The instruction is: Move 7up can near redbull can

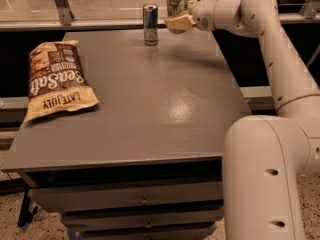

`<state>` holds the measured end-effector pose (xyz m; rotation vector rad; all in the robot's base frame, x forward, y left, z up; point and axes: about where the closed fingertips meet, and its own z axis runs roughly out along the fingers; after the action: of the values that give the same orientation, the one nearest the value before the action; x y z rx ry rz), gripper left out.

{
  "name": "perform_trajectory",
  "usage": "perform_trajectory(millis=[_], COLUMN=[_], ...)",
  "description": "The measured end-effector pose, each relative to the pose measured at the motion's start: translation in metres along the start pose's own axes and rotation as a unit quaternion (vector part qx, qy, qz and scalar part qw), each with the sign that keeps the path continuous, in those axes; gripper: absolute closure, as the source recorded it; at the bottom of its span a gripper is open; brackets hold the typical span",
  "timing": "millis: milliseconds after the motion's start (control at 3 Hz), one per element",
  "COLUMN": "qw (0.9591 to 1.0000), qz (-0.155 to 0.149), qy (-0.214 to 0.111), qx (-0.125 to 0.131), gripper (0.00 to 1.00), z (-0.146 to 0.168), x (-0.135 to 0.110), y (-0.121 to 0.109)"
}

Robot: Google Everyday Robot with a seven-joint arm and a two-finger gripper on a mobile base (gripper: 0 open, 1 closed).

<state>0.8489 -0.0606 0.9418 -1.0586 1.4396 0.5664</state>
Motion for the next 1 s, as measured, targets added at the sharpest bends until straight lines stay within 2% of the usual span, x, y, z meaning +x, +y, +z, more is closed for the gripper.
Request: perform_trajectory(millis=[333,1000], qw=[0.9995,0.9959], qz=[0.030,0.083], qy=[0.003,0.013], qx=[-0.006,-0.033], gripper=[1.00,1.00], z=[0.009,0.039], x=[0.016,0.043], y=[0.002,0.018])
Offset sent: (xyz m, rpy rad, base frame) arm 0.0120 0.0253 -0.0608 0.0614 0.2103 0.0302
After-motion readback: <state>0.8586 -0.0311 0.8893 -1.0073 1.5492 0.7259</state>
